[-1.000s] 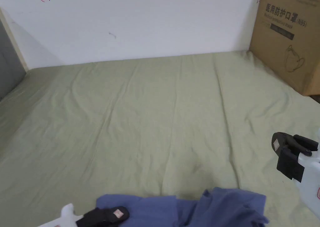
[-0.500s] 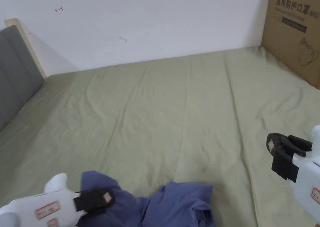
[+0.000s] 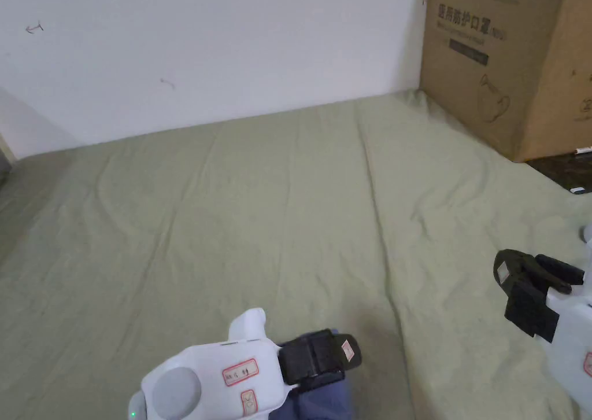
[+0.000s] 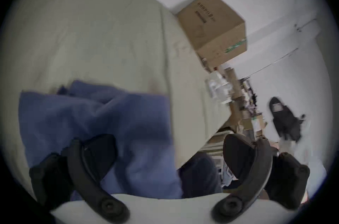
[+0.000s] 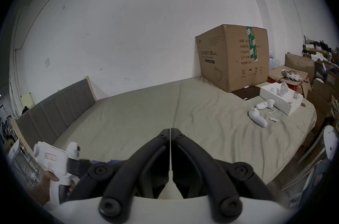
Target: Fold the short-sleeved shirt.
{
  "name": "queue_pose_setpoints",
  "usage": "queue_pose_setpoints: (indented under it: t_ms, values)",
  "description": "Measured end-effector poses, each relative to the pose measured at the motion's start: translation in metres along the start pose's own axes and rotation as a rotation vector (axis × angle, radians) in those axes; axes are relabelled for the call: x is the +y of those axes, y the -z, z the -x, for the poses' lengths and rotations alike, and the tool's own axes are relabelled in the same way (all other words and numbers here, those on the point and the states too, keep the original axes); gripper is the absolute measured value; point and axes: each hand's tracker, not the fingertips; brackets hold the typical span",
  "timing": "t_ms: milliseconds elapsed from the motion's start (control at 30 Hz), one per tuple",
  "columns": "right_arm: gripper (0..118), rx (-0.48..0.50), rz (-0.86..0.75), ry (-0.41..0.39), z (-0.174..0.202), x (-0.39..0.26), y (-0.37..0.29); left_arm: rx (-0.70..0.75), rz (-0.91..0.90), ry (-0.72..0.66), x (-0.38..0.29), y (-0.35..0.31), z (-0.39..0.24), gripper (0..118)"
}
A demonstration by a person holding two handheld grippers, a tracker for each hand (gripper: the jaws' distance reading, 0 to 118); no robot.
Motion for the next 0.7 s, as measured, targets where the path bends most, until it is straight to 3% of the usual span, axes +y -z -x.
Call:
queue_pose_setpoints:
  t_ms: [67,100,200,233,267,367,500,700]
  values:
    - [0,-0.003,0.0,0.019,-0.004,0.0,0.0,0.036,-0.108,0.066,0.005,-0.017,-0.014,111]
    - [0,-0.004,0.0,0.025,-0.005,-0.001,0.001,0.099,-0.16,0.122,0.006,-0.025,-0.019,101]
    - [0,-0.001,0.001,0.033,-0.004,-0.003,0.002,0.26,-0.231,0.273,0.001,-0.03,-0.027,13]
    - [0,0.003,0.001,0.037,-0.003,-0.003,0.002,0.295,-0.229,0.301,-0.005,-0.026,-0.028,3]
    - [0,0.008,0.002,0.038,-0.001,-0.004,0.003,0.329,-0.227,0.318,-0.013,-0.023,-0.024,2]
    - [0,0.018,0.007,0.037,0.002,-0.008,0.004,0.227,-0.062,0.255,-0.035,0.005,-0.014,2]
    - [0,0.029,0.032,0.027,0.006,-0.014,0.007,0.29,0.096,0.236,-0.069,0.052,0.007,1]
    - [0,0.07,0.09,0.007,0.015,-0.023,0.012,0.221,0.033,0.175,-0.053,0.036,-0.001,2]
